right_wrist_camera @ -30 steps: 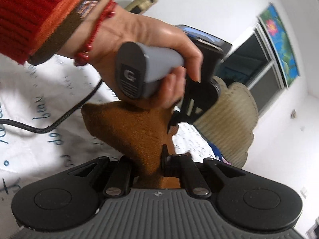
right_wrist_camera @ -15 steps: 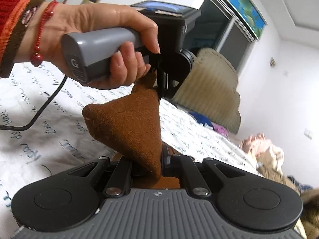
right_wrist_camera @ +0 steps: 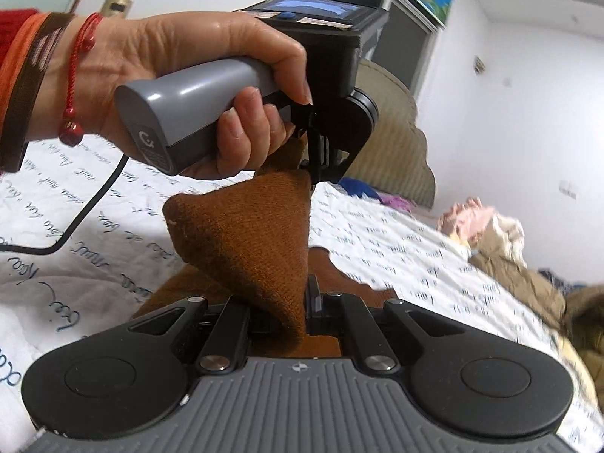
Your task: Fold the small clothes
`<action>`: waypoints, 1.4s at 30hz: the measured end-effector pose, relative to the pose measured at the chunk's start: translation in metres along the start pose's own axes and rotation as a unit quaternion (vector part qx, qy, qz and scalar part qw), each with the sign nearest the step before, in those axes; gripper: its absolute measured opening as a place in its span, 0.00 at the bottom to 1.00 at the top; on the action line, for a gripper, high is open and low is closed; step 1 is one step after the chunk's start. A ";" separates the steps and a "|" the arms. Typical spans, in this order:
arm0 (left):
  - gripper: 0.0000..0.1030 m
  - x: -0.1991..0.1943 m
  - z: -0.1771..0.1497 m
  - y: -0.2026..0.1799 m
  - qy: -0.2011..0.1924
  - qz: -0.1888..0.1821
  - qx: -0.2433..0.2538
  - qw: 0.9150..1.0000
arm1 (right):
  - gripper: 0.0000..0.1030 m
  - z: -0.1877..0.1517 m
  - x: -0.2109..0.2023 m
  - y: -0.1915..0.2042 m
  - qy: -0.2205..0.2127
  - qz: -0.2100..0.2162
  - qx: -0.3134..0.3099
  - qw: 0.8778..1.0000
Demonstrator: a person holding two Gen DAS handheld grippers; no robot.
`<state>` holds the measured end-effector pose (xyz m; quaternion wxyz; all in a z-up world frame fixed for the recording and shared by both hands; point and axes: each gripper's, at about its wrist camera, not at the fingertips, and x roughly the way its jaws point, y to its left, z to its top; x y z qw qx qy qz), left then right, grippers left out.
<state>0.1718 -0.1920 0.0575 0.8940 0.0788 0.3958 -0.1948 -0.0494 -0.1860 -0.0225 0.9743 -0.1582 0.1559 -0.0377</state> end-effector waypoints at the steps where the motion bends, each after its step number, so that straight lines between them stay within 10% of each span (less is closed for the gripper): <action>1: 0.09 0.002 0.001 -0.007 0.002 -0.001 0.005 1.000 | 0.09 -0.005 -0.002 -0.005 0.003 0.000 0.012 1.000; 13: 0.09 0.047 -0.005 -0.075 0.040 -0.008 0.046 0.998 | 0.09 -0.044 0.003 -0.066 0.063 0.042 0.193 0.978; 42: 0.12 0.063 -0.006 -0.131 0.029 -0.001 0.092 0.995 | 0.11 -0.068 0.000 -0.104 0.080 0.062 0.322 0.941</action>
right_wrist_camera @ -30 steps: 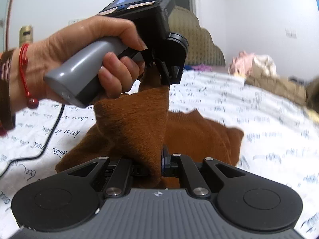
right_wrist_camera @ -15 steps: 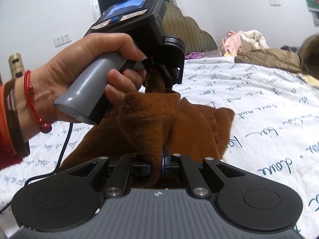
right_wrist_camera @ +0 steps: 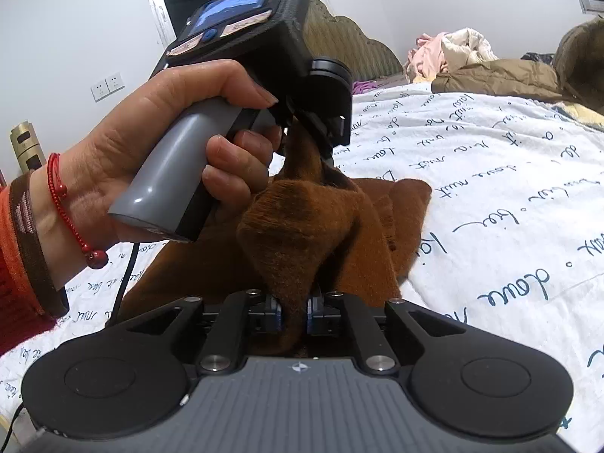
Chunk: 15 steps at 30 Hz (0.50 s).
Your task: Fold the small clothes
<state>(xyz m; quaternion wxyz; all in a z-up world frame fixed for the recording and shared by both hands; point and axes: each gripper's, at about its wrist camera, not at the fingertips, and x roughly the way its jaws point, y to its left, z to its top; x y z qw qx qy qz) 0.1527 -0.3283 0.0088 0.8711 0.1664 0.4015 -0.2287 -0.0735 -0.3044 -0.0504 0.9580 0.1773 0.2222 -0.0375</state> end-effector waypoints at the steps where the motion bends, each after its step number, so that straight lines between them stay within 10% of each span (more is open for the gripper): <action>1: 0.12 0.001 0.001 0.000 0.002 -0.002 -0.002 1.000 | 0.11 0.000 0.001 -0.001 0.001 0.002 0.001 1.000; 10: 0.16 0.000 0.001 -0.007 0.002 0.000 0.011 1.000 | 0.17 0.001 0.002 -0.005 0.005 0.008 0.006 1.000; 13: 0.38 -0.003 0.003 -0.004 -0.002 -0.019 0.002 1.000 | 0.21 0.002 0.003 -0.008 0.008 0.013 0.014 1.000; 15: 0.71 -0.009 0.006 -0.001 -0.018 -0.028 -0.006 0.999 | 0.23 0.003 0.004 -0.010 0.010 0.017 0.019 1.000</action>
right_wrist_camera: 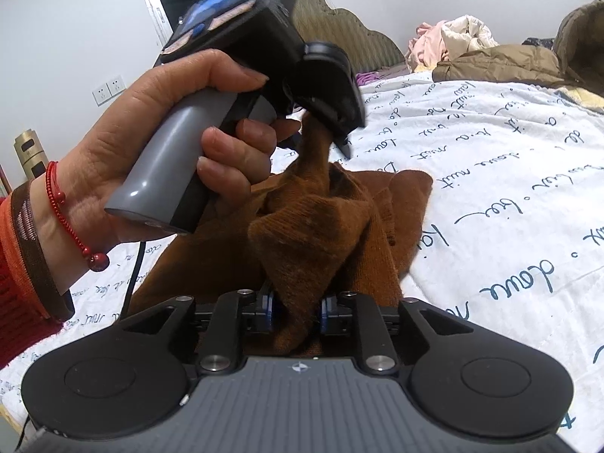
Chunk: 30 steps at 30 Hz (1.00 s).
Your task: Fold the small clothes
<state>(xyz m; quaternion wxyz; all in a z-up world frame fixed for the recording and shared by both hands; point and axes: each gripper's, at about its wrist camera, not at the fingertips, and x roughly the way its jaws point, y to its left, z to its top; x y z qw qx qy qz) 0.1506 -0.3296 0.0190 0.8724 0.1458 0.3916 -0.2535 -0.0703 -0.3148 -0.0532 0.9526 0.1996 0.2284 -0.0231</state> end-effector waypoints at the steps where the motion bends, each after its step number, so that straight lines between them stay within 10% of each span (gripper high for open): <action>1: 0.76 -0.005 0.001 0.001 -0.014 -0.003 -0.003 1.000 | 0.25 0.000 0.001 -0.001 0.001 0.002 0.002 1.000; 8: 0.78 -0.046 -0.001 0.034 -0.071 0.005 -0.022 0.997 | 0.35 0.003 0.002 -0.008 0.006 0.021 0.020 1.000; 15: 0.78 -0.079 -0.079 0.093 -0.078 0.031 -0.057 0.995 | 0.54 0.016 -0.005 -0.044 -0.002 0.085 0.139 0.987; 17: 0.78 -0.086 -0.104 0.108 -0.075 0.036 -0.071 0.994 | 0.48 0.018 -0.002 -0.058 0.002 0.104 0.182 0.978; 19: 0.78 -0.093 -0.127 0.120 -0.069 0.044 -0.074 0.994 | 0.19 0.018 0.002 -0.068 0.007 0.098 0.204 0.974; 30: 0.78 -0.139 -0.209 0.167 -0.053 -0.034 -0.125 0.990 | 0.13 0.004 -0.010 -0.070 0.029 0.095 0.180 0.979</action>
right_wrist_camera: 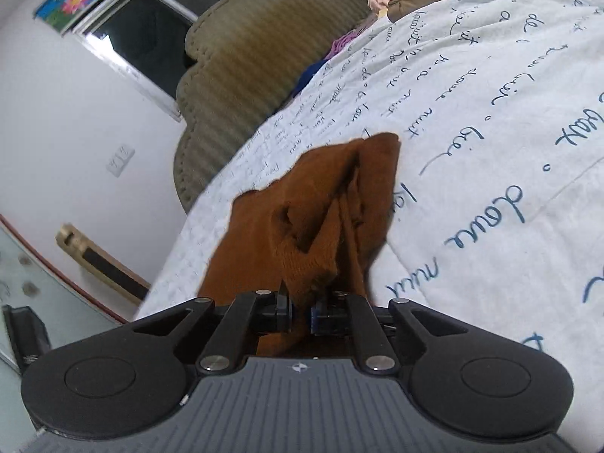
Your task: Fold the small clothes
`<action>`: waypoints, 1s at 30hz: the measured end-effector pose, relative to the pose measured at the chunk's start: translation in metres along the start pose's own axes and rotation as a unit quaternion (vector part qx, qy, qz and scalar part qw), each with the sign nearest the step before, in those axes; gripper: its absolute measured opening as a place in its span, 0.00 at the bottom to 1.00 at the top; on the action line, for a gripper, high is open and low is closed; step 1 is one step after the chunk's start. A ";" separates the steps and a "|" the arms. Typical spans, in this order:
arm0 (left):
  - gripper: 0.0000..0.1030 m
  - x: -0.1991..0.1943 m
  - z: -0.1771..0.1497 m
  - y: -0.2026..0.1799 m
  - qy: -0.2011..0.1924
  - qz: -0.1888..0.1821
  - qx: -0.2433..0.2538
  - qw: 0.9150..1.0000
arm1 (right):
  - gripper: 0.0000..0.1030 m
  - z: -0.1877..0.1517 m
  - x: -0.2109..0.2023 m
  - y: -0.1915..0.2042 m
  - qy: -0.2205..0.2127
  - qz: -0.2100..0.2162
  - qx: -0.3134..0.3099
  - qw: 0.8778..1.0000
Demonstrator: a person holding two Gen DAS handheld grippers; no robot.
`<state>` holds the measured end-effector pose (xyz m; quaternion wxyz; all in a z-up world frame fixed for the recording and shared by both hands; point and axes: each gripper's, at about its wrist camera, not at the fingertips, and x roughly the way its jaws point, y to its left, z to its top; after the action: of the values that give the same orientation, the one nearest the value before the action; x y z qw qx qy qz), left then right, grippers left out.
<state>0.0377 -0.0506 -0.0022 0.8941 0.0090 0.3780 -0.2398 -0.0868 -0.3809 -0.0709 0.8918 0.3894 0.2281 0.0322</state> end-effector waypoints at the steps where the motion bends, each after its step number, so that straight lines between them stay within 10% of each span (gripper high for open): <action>1: 0.78 -0.002 -0.004 -0.002 0.001 -0.014 0.011 1.000 | 0.13 0.000 0.001 -0.001 0.004 -0.007 -0.007 1.000; 5: 0.78 -0.008 -0.019 -0.019 -0.019 -0.008 0.080 0.997 | 0.24 -0.002 -0.010 0.003 0.002 -0.001 -0.011 1.000; 10: 0.84 0.016 0.003 -0.008 0.006 -0.065 0.022 0.998 | 0.95 0.014 -0.024 0.004 -0.039 -0.019 -0.029 0.999; 18: 0.84 0.081 0.018 0.014 0.079 -0.218 -0.152 0.961 | 0.96 0.045 0.029 -0.024 0.039 0.027 0.027 0.999; 25: 0.82 0.114 0.025 0.017 0.080 -0.272 -0.226 0.932 | 0.90 0.057 0.080 -0.009 0.080 0.057 0.003 0.995; 30: 0.33 0.120 0.018 0.016 0.087 -0.258 -0.222 0.936 | 0.51 0.053 0.092 0.000 0.082 0.023 -0.026 0.996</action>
<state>0.1287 -0.0910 -0.0736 0.7442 -0.2668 0.4875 -0.3706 0.0181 -0.3956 -0.0742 0.8789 0.3675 0.2904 0.0903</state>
